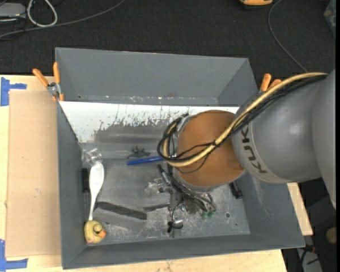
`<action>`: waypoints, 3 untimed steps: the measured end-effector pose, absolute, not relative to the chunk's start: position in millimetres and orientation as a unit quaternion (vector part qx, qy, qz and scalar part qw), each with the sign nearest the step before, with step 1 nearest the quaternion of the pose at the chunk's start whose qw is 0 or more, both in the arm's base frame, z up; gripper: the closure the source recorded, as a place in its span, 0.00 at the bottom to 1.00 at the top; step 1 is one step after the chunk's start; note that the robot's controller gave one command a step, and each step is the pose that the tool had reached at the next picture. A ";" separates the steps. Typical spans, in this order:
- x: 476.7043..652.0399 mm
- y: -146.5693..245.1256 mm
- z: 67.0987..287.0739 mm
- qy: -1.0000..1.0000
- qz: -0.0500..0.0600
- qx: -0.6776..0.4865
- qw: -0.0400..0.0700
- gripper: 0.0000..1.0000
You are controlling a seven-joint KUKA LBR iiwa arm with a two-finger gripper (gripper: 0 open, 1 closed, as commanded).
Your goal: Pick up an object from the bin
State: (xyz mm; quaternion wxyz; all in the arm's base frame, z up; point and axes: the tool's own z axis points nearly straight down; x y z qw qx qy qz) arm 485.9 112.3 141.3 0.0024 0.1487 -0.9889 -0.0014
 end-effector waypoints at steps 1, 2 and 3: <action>513.8 74.4 65.3 -0.985 0.001 0.174 0.001 0.00; 512.2 70.7 69.5 -0.979 -0.001 0.203 -0.002 1.00; 512.2 70.7 69.6 -0.979 -0.001 0.203 -0.002 1.00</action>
Offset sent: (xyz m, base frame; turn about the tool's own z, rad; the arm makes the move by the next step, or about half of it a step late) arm 0.0265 -0.0422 -0.0713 -0.1127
